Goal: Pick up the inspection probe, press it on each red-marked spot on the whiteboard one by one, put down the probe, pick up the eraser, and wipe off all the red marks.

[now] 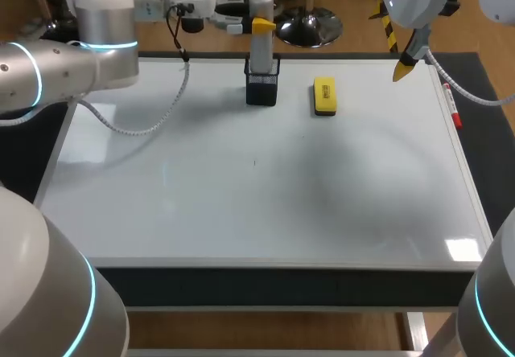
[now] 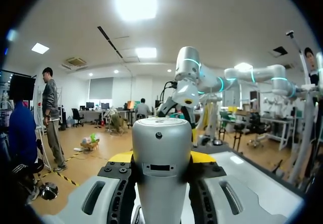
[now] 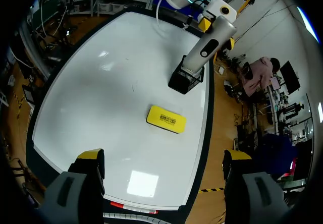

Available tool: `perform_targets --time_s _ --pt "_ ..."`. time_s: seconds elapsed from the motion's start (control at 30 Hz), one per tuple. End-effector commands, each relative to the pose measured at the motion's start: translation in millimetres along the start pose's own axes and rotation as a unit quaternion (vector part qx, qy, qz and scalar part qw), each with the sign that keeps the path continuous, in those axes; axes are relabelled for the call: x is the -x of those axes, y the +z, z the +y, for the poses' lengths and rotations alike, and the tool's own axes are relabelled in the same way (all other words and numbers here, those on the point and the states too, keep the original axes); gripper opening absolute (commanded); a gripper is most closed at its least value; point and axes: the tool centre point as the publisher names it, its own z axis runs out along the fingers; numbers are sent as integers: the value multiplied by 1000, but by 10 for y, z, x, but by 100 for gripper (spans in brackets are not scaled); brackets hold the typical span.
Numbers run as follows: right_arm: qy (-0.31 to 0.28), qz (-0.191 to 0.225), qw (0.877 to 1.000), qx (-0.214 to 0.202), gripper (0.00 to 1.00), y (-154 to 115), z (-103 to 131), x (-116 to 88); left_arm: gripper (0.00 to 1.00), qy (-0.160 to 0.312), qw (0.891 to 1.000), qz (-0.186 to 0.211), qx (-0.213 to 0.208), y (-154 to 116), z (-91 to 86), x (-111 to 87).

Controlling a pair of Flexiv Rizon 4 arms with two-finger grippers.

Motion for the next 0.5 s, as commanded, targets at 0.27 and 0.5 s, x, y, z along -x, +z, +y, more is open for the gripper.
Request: perform_targets --time_s 0.27,0.5 --pt "-1 2 1000 -1 100 -8 -3 2 0 -16 1000 0 2 17 184 63" --pt "-1 2 1000 -1 100 -8 -3 2 0 -11 1000 6 1 35 314 84"
